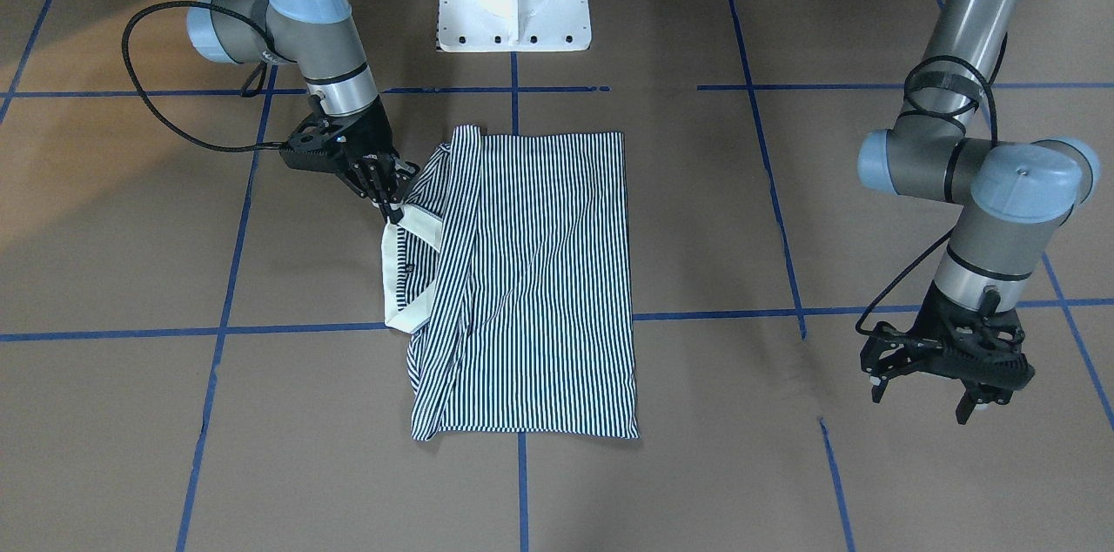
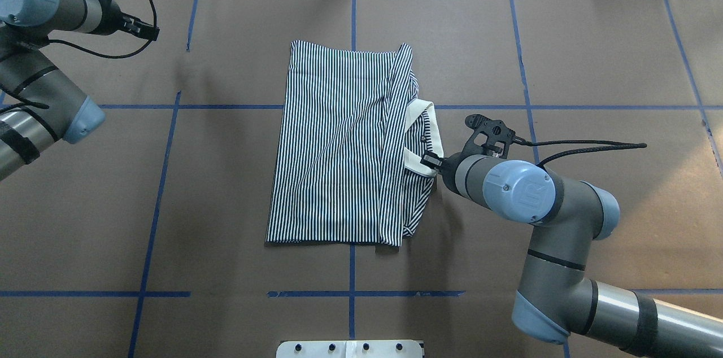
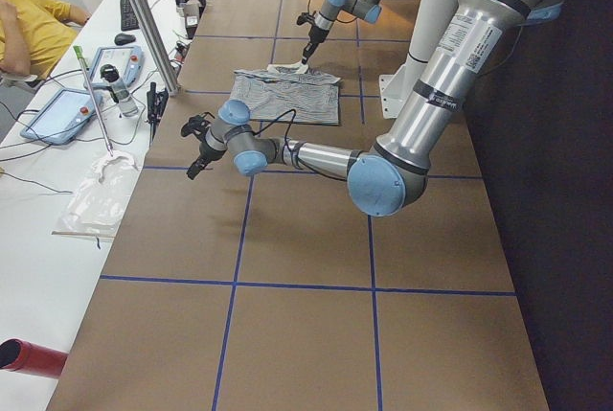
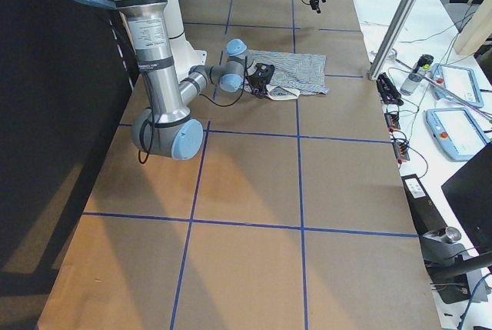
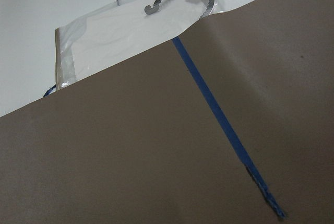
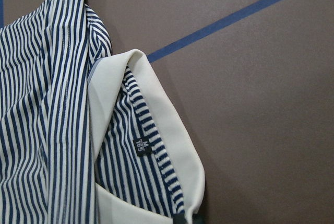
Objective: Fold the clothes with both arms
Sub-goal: 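Drag the collar with the right gripper to straighten the shirt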
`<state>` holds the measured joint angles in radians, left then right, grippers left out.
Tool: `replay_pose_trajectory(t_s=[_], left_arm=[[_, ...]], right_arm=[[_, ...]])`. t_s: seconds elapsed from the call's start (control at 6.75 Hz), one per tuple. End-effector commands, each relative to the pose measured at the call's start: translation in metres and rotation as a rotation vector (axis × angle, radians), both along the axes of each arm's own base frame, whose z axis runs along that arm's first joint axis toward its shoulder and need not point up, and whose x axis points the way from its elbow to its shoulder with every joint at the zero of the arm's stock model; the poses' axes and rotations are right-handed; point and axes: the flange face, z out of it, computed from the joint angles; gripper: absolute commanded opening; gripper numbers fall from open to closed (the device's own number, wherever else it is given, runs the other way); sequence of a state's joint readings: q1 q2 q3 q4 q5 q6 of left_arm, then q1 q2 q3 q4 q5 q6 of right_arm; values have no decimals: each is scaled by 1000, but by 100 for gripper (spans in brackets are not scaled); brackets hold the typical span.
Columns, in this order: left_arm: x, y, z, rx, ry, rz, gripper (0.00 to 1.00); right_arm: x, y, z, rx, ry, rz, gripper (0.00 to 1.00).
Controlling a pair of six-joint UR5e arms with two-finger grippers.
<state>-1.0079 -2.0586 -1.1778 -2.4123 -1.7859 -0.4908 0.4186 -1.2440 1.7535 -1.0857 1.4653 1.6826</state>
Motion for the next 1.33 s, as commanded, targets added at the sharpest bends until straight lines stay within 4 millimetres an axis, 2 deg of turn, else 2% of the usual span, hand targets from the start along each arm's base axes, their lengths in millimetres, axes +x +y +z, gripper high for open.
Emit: replay_pose_trajectory(t_s=[0.0, 0.15, 0.3, 0.59, 0.89, 1.04, 1.18], left_arm=[[0, 0, 0, -1, 0, 1, 100], [-1, 0, 0, -1, 0, 0, 100], [0, 0, 0, 0, 1, 1, 100], [0, 1, 1, -1, 0, 1, 100], [0, 1, 1, -1, 0, 1, 100], [0, 1, 1, -1, 0, 1, 100], [0, 1, 1, -1, 0, 1, 100]], right_arm=[[4, 2, 13, 14, 29, -18, 0], [3, 3, 10, 20, 27, -26, 17], [5, 2, 2, 37, 22, -14, 99], [18, 4, -4, 128, 82, -93, 100], [43, 28, -51, 118, 251, -203, 100], [22, 36, -77, 118, 263, -232, 100], [-1, 42, -91, 121, 269, -259, 100]])
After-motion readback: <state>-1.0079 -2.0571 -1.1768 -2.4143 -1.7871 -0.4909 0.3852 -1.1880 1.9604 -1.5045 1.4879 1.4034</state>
